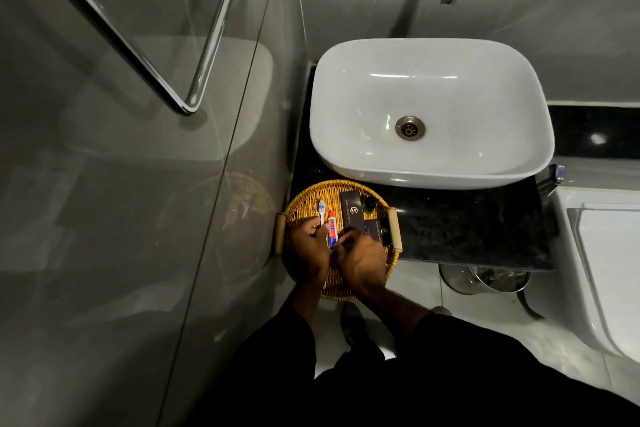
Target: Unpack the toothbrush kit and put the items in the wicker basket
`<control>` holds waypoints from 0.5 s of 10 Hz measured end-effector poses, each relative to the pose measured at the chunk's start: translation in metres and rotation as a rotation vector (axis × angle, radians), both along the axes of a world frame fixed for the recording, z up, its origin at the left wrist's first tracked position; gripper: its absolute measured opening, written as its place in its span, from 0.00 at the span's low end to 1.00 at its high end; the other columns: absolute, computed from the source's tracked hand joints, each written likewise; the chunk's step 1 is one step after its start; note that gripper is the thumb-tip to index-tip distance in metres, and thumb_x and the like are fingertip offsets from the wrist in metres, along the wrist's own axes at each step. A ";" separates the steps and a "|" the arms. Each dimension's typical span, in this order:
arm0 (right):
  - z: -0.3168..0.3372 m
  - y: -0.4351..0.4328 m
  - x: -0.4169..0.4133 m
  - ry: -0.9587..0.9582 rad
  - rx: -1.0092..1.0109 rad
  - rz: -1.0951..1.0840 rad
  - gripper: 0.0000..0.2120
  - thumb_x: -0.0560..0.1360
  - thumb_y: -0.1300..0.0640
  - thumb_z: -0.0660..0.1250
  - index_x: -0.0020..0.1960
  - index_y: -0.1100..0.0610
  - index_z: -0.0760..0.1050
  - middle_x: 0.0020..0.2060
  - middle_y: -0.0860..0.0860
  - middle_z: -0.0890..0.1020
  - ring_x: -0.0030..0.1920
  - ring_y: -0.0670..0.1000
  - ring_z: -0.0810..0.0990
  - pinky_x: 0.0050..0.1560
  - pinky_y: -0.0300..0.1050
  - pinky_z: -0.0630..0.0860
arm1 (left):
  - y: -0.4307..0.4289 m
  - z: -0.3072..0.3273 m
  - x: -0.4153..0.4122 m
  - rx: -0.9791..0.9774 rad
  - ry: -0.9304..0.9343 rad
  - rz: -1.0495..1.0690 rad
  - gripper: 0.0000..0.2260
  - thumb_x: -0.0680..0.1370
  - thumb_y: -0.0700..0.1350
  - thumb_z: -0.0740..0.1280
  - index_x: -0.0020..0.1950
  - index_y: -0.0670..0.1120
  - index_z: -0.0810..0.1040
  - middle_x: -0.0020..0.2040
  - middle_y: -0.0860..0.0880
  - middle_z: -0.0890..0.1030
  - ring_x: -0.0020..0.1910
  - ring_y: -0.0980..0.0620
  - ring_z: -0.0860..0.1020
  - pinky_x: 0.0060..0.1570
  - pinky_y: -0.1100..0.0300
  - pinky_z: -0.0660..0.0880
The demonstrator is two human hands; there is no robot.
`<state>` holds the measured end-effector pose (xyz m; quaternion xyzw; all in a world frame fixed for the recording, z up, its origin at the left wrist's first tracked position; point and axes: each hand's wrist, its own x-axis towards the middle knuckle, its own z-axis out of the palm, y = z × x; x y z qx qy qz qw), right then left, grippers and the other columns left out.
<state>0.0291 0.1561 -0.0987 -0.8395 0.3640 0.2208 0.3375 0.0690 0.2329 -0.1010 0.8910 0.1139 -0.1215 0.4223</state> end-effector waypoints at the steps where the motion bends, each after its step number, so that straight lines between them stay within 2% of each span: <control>1: -0.004 0.001 -0.003 -0.024 -0.022 -0.030 0.18 0.80 0.46 0.67 0.66 0.55 0.78 0.58 0.56 0.84 0.58 0.56 0.84 0.60 0.50 0.81 | 0.000 -0.004 -0.001 0.021 -0.012 -0.005 0.14 0.78 0.44 0.71 0.62 0.42 0.82 0.59 0.43 0.85 0.56 0.44 0.83 0.52 0.56 0.78; 3: -0.002 0.000 -0.010 -0.116 0.006 -0.078 0.13 0.79 0.47 0.69 0.59 0.52 0.80 0.55 0.53 0.85 0.56 0.55 0.84 0.57 0.49 0.80 | 0.001 -0.003 -0.001 0.042 -0.049 -0.031 0.12 0.80 0.44 0.68 0.60 0.41 0.83 0.58 0.43 0.85 0.57 0.45 0.82 0.53 0.57 0.76; 4: 0.007 -0.002 -0.012 -0.156 0.049 -0.071 0.13 0.79 0.47 0.69 0.60 0.52 0.80 0.54 0.52 0.85 0.56 0.54 0.84 0.59 0.50 0.82 | 0.001 -0.003 0.000 0.099 -0.145 -0.031 0.11 0.82 0.44 0.64 0.58 0.42 0.83 0.56 0.44 0.84 0.56 0.46 0.81 0.51 0.59 0.74; 5: 0.028 -0.008 -0.021 -0.444 0.142 -0.102 0.02 0.78 0.51 0.72 0.49 0.47 0.81 0.43 0.44 0.85 0.47 0.43 0.84 0.52 0.44 0.82 | -0.002 0.007 -0.001 0.115 -0.232 -0.001 0.12 0.82 0.44 0.62 0.58 0.42 0.82 0.56 0.43 0.83 0.55 0.45 0.80 0.51 0.59 0.72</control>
